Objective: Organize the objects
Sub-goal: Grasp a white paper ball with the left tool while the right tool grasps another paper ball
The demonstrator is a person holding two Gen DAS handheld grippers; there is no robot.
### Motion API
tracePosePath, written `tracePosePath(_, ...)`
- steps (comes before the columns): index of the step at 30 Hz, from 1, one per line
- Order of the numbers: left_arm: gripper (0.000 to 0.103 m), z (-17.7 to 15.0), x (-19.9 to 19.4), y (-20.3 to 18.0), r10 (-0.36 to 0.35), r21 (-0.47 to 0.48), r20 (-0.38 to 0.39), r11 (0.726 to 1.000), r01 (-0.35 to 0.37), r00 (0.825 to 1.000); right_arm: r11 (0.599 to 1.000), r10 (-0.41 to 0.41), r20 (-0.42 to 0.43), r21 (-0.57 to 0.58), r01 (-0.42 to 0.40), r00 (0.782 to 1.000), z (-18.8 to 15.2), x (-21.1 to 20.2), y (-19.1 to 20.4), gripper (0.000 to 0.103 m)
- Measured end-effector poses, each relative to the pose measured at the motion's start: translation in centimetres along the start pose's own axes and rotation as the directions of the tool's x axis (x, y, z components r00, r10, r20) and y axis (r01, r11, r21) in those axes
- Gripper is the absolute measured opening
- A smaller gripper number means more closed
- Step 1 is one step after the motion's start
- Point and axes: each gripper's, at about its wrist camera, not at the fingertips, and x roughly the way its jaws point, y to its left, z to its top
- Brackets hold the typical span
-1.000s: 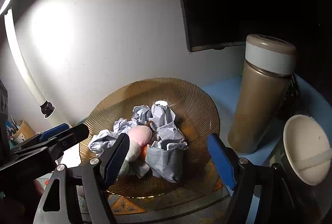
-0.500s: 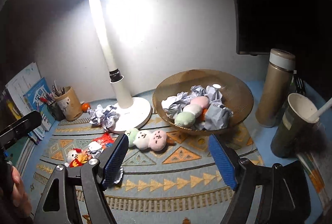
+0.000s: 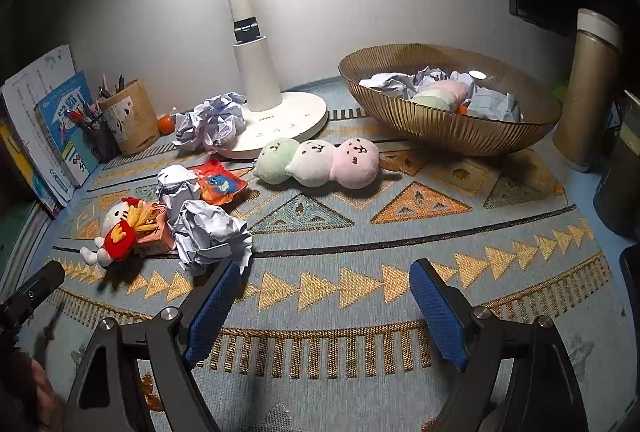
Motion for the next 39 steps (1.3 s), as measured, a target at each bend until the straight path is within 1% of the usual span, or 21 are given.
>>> tracePosePath(3,0.100,-0.2,0.8,-0.4,0.018,0.020,-0.049,1.000,-0.017,0.999,1.000,-0.010,-0.007,-0.027,0.010,1.000,-0.1,0.2,0.4,0.087)
tracePosePath(11,0.100,-0.3,0.4,-0.9,0.008,0.039,-0.039,0.999,-0.006,0.999,0.999,-0.004,-0.004,-0.044,0.004,1.000,-0.1,0.1,0.8,0.087)
tracePosePath(13,0.100,-0.2,0.3,-1.2,-0.007,0.057,-0.039,0.998,0.009,0.999,0.998,0.034,-0.013,-0.052,-0.035,0.999,0.0,0.1,0.9,0.087)
tracePosePath(15,0.099,0.4,0.3,-1.6,-0.060,0.071,-0.060,0.995,0.064,0.996,0.991,0.112,-0.047,-0.072,-0.115,0.993,0.1,0.3,1.3,0.087)
tracePosePath(17,0.097,2.0,0.4,-2.3,-0.128,0.073,-0.081,0.988,0.134,0.989,0.977,0.183,-0.081,-0.095,-0.191,0.980,0.2,0.5,2.2,0.087)
tracePosePath(18,0.097,3.2,0.5,-2.8,-0.161,0.072,-0.087,0.983,0.168,0.983,0.972,0.196,-0.090,-0.112,-0.205,0.976,0.5,0.6,2.7,0.087)
tracePosePath(21,0.097,6.4,2.6,-4.8,-0.251,0.105,-0.165,0.957,0.270,0.954,0.960,0.225,-0.090,-0.150,-0.236,0.970,1.5,0.9,4.3,0.087)
tracePosePath(22,0.096,7.0,3.5,-5.7,-0.262,0.130,-0.188,0.949,0.289,0.946,0.958,0.225,-0.093,-0.159,-0.238,0.970,1.9,1.2,4.7,0.087)
tracePosePath(23,0.089,7.4,4.4,-6.5,-0.261,0.160,-0.196,0.942,0.294,0.945,0.959,0.215,-0.098,-0.169,-0.230,0.972,2.2,1.6,5.0,0.087)
tracePosePath(25,0.087,7.9,6.4,-7.9,-0.243,0.216,-0.239,0.931,0.296,0.940,0.957,0.202,-0.116,-0.190,-0.221,0.972,2.7,2.6,5.3,0.087)
tracePosePath(26,0.084,7.9,7.4,-8.4,-0.246,0.222,-0.268,0.925,0.308,0.932,0.955,0.200,-0.131,-0.195,-0.223,0.971,2.9,3.2,5.3,0.087)
tracePosePath(28,0.077,7.7,9.2,-8.8,-0.263,0.214,-0.334,0.914,0.345,0.905,0.953,0.198,-0.155,-0.201,-0.228,0.968,3.1,4.2,5.3,0.087)
tracePosePath(29,0.076,7.5,9.9,-8.9,-0.257,0.216,-0.355,0.913,0.347,0.899,0.951,0.201,-0.163,-0.204,-0.232,0.966,3.1,4.6,5.3,0.087)
tracePosePath(30,0.075,7.3,10.5,-8.8,-0.246,0.222,-0.366,0.913,0.341,0.898,0.949,0.205,-0.168,-0.207,-0.237,0.964,3.2,5.0,5.3,0.086)
tracePosePath(32,0.063,7.1,11.4,-8.6,-0.255,0.206,-0.390,0.912,0.354,0.885,0.944,0.218,-0.180,-0.212,-0.254,0.959,3.2,5.6,5.4,0.082)
tracePosePath(33,0.061,7.0,11.6,-8.6,-0.271,0.192,-0.402,0.909,0.370,0.875,0.942,0.222,-0.186,-0.211,-0.260,0.957,3.2,5.9,5.5,0.080)
tracePosePath(34,0.061,7.0,11.7,-8.6,-0.278,0.189,-0.405,0.907,0.377,0.871,0.939,0.231,-0.196,-0.210,-0.271,0.953,3.2,6.2,5.6,0.074)
tracePosePath(35,0.061,6.9,11.8,-8.8,-0.274,0.197,-0.404,0.906,0.376,0.873,0.936,0.240,-0.206,-0.211,-0.282,0.949,3.2,6.5,5.7,0.067)
tracePosePath(36,0.061,6.9,11.9,-9.0,-0.269,0.206,-0.405,0.904,0.374,0.874,0.935,0.240,-0.214,-0.211,-0.285,0.947,3.1,6.8,5.8,0.065)
tracePosePath(38,0.051,6.8,12.1,-9.3,-0.269,0.212,-0.413,0.901,0.379,0.870,0.930,0.257,-0.228,-0.206,-0.305,0.939,2.9,7.1,5.8,0.051)
tracePosePath(39,0.047,6.8,12.1,-9.3,-0.260,0.218,-0.406,0.903,0.370,0.876,0.931,0.253,-0.222,-0.209,-0.300,0.942,2.9,6.9,5.8,0.051)
